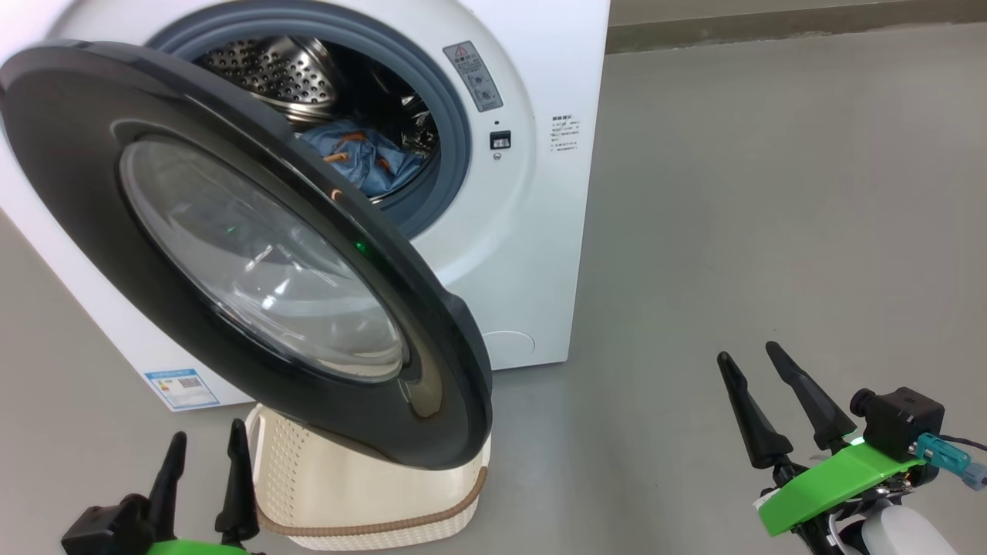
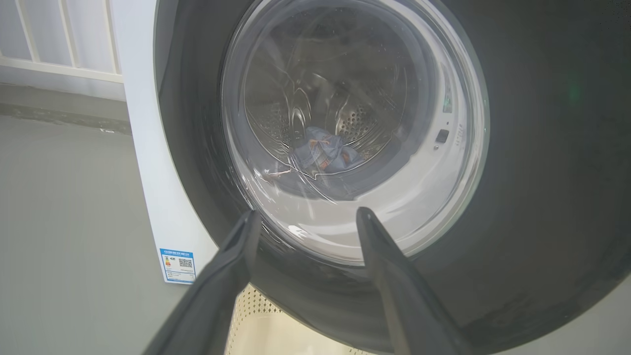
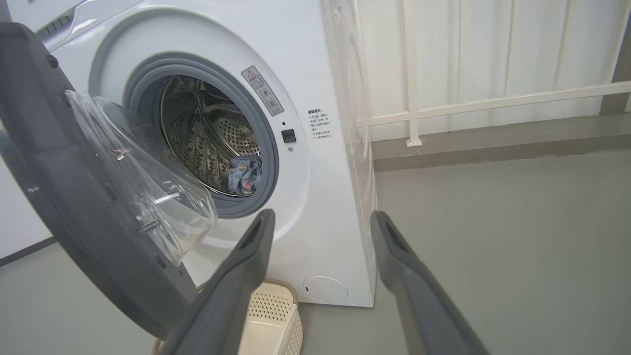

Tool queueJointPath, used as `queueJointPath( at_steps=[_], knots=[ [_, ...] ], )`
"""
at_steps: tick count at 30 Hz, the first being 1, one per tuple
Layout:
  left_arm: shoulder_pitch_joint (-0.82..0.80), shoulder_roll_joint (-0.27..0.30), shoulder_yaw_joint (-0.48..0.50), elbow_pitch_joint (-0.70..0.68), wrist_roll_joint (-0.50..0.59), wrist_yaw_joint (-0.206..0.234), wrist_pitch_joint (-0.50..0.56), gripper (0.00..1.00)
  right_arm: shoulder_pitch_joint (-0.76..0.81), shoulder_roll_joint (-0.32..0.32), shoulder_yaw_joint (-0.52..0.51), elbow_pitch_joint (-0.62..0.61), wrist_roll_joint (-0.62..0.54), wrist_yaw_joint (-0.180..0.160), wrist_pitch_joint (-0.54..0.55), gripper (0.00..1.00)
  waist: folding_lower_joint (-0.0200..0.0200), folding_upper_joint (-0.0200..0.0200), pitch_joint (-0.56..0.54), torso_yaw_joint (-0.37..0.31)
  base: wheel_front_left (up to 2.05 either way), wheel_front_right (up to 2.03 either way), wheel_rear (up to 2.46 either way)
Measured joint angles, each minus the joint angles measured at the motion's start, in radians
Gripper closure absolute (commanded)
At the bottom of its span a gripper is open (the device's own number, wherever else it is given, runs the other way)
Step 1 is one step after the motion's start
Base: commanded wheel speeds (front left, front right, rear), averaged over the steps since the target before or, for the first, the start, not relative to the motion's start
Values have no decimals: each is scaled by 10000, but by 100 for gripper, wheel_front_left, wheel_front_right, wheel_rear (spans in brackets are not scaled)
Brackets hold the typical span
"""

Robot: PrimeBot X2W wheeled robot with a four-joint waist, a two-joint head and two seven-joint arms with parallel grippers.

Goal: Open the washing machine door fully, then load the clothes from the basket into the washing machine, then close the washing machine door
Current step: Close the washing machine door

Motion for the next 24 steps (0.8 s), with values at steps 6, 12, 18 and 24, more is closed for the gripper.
queueJointPath(
  at_steps=[6,12,18,24],
  knots=[
    [1,-71,35,-31,82,0,0,0,0,-6,42,0,0,0,0,0,0,0,-45,34,0,0,0],
    [2,-144,54,-46,96,-4,0,0,0,-48,90,-8,0,0,0,0,0,0,-65,110,0,0,0],
    [3,-192,52,-63,161,-17,-2,0,0,-52,123,-12,2,0,0,0,0,0,-74,286,0,0,0],
    [28,-242,52,-63,171,-61,-2,0,-20,-115,169,-197,2,0,-2,100,0,0,-104,665,0,0,0]
  ],
)
